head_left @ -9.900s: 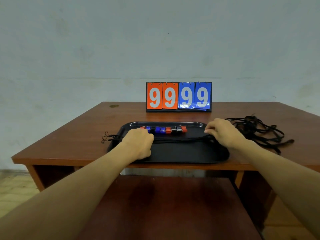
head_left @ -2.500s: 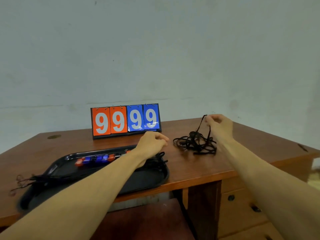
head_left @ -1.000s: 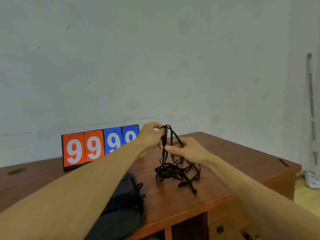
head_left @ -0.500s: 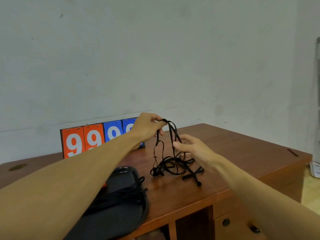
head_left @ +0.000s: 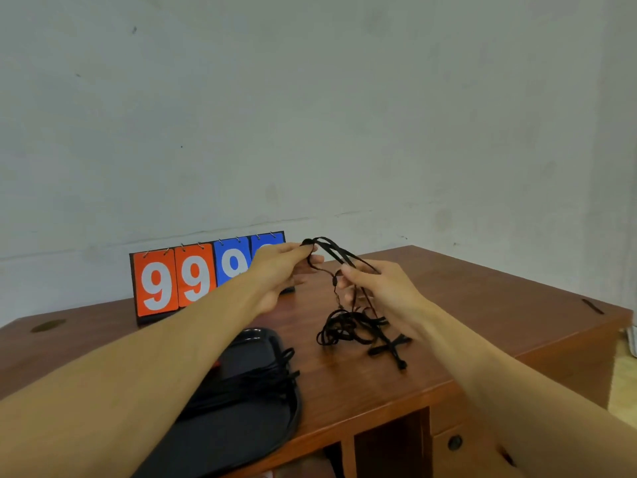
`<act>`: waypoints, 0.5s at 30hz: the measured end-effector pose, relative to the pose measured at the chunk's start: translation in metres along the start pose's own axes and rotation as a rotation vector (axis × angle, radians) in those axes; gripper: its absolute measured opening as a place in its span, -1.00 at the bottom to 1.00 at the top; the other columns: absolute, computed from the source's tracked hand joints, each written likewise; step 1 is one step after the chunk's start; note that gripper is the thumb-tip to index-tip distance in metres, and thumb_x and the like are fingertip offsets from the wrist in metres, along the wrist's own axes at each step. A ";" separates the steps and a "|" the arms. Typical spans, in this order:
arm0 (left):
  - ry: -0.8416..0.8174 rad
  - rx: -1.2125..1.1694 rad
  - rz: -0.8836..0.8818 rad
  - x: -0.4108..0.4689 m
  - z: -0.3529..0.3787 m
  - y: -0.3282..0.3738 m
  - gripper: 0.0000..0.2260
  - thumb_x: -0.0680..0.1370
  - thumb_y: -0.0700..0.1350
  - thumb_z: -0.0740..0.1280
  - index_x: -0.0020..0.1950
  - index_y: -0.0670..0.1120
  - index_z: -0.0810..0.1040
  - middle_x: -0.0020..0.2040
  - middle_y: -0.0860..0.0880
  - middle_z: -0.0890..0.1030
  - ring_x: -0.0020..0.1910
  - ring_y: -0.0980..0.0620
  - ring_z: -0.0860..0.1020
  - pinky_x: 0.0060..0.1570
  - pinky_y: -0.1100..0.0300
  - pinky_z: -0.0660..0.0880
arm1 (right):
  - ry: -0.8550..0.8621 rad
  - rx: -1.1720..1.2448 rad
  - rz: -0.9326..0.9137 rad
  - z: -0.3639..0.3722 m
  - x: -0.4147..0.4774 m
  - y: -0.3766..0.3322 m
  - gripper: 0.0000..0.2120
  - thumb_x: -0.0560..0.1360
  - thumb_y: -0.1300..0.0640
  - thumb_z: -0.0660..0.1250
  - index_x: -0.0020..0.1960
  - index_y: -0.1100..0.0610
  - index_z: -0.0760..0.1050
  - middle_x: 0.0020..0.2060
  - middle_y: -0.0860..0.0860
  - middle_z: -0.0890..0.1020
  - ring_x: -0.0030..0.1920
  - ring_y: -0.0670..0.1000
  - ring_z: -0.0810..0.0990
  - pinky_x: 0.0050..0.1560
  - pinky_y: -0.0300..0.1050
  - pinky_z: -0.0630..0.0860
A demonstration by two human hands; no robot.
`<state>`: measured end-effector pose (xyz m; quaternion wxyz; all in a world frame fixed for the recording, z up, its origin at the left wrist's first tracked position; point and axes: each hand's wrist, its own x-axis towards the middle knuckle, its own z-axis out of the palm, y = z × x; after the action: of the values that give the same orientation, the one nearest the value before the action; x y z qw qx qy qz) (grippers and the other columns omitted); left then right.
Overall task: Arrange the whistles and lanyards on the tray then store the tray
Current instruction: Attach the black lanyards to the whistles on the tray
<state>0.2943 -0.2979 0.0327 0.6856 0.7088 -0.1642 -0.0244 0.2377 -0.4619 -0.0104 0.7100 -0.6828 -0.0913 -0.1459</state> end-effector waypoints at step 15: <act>-0.037 -0.061 -0.187 -0.024 0.004 0.006 -0.84 0.62 -0.15 0.18 0.12 -0.21 0.46 -0.43 0.00 0.22 -0.48 0.09 0.21 -0.50 0.21 0.44 | 0.222 -0.044 -0.018 -0.006 0.003 -0.021 -0.83 0.56 0.15 0.31 -0.03 0.25 0.61 -0.27 0.05 0.60 -0.36 -0.03 0.51 -0.22 -0.12 0.52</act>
<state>0.2691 -0.2955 0.0341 0.6984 0.6994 -0.1092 -0.1062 0.2331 -0.4683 0.0095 0.6992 -0.6770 -0.0151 -0.2291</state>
